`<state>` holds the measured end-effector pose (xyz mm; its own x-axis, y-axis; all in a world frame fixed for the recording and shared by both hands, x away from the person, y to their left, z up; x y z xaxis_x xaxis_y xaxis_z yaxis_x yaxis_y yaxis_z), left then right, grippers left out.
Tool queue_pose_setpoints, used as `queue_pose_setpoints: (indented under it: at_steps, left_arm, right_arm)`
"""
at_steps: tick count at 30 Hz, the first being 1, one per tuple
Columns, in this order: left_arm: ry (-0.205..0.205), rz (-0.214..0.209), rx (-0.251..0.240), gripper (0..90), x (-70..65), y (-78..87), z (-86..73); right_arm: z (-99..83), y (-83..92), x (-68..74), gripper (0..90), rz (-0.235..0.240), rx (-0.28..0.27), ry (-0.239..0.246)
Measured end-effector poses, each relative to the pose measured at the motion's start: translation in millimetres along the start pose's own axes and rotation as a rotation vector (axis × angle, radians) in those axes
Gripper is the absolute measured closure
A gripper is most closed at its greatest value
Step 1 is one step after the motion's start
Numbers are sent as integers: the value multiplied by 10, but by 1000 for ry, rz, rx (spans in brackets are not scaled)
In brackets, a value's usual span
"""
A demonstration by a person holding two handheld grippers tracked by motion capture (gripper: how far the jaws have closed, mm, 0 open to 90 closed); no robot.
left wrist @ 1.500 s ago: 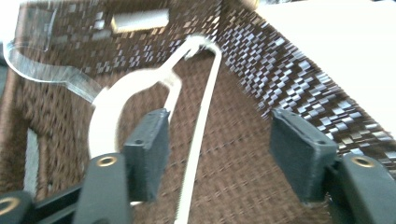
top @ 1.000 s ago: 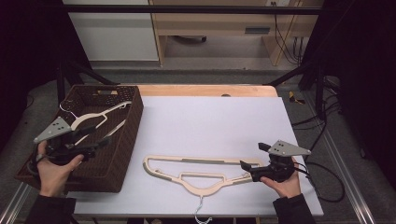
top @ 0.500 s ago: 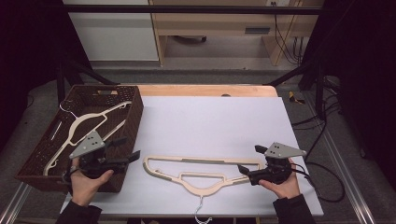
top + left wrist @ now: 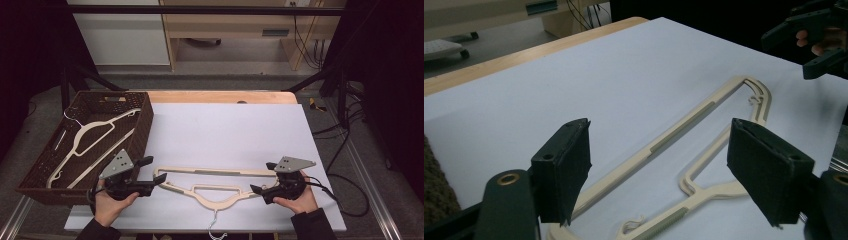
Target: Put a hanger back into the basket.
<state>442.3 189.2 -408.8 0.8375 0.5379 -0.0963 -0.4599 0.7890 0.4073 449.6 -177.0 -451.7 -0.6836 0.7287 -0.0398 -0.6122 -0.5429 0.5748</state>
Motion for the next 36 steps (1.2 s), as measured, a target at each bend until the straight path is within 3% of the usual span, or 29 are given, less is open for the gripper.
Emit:
queue_pose_setpoints:
  at_steps: [6,13,23,28,36]
  left_arm:
    - [-11,-22,22,247,-62,-95,-70]
    - [-21,-37,50,245,-116,-198,-127]
    - [-26,-57,71,245,-133,-266,-176]
    - [-26,-63,77,245,-142,-305,-197]
    - [-22,-71,79,245,-135,-329,-214]
  right_arm:
    - [-94,-100,80,95,43,83,30]
    - [-197,-204,162,142,77,146,110]
    - [-346,-361,282,333,126,237,205]
    - [-420,-458,311,395,141,278,283]
    - [-418,-502,307,463,146,289,321]
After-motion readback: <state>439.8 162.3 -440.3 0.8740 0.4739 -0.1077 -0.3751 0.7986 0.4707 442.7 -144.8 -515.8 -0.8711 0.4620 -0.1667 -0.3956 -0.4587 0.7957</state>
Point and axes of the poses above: each handheld gripper's, and its own axes: y roughly backward along the jaws, z roughly out of its top, x roughly to its left, the point moved 6 cm from there along -y, roughly forward along the jaws, and after that the axes turned 8 degrees about -z, right-handed, at the moved point
